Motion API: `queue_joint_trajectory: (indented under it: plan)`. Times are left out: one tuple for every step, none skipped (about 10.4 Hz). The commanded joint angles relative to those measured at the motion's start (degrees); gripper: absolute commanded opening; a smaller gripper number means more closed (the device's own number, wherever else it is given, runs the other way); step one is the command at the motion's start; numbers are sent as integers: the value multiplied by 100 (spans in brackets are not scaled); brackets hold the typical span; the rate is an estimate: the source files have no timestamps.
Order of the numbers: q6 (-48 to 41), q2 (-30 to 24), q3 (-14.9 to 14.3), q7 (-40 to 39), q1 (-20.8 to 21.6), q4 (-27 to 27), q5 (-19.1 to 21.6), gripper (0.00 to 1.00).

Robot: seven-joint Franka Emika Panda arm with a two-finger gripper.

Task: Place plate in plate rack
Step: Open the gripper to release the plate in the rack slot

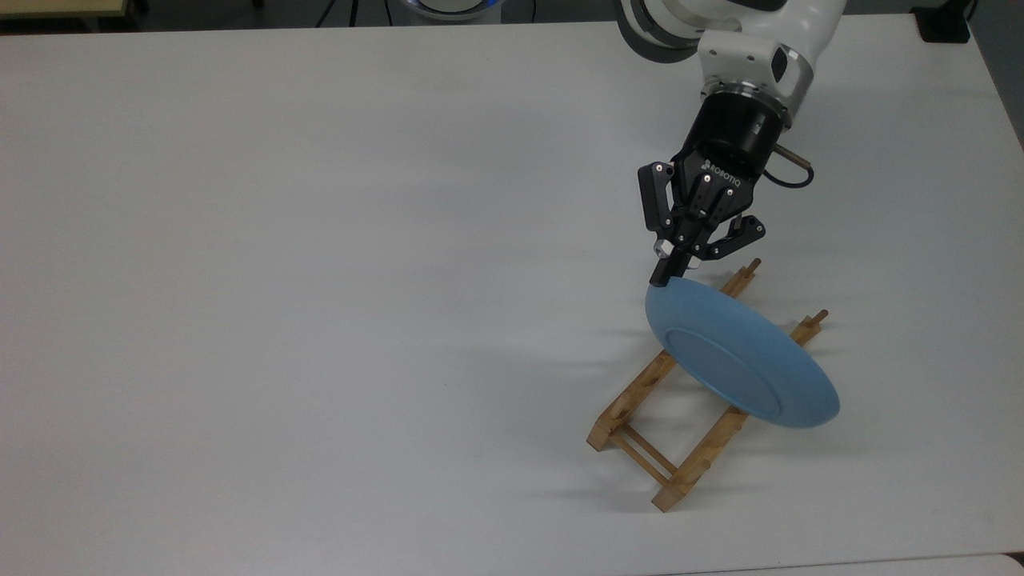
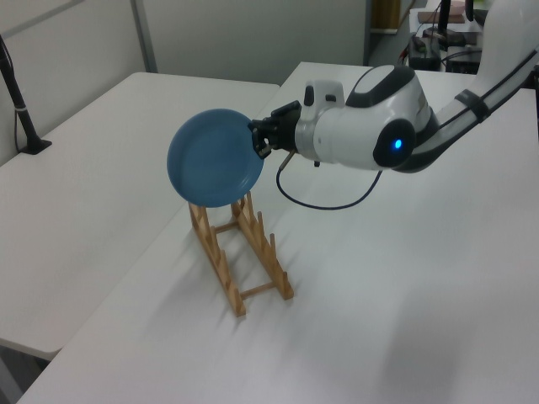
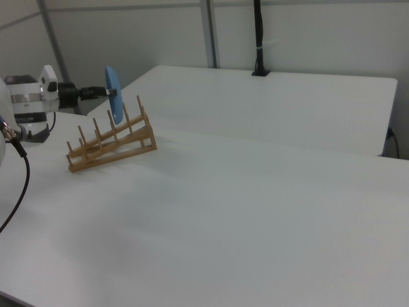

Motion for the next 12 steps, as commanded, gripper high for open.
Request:
queue_joint_trajectory:
  plan:
    - [-182,164,-92,125,122,121,-265,0]
    - [-182,225,-92,133,113,69,-317,0]
    - [-182,260,-118,125,113,51,-326,0]
    - [-182,261,-118,125,104,60,-309,20]
    - [-182,261,-118,125,113,60,-283,53]
    - [-191,261,-118,116,122,60,-274,95]
    - [-191,261,-118,107,122,68,-265,100]
    - [-183,243,-118,116,96,95,-248,100]
    - [-148,173,-110,116,52,112,-56,100]
    - [-139,16,-101,72,-18,156,451,100]
    - [-112,-186,-83,46,-36,182,934,100]
    - [-103,-362,-75,-50,-106,218,1531,100]
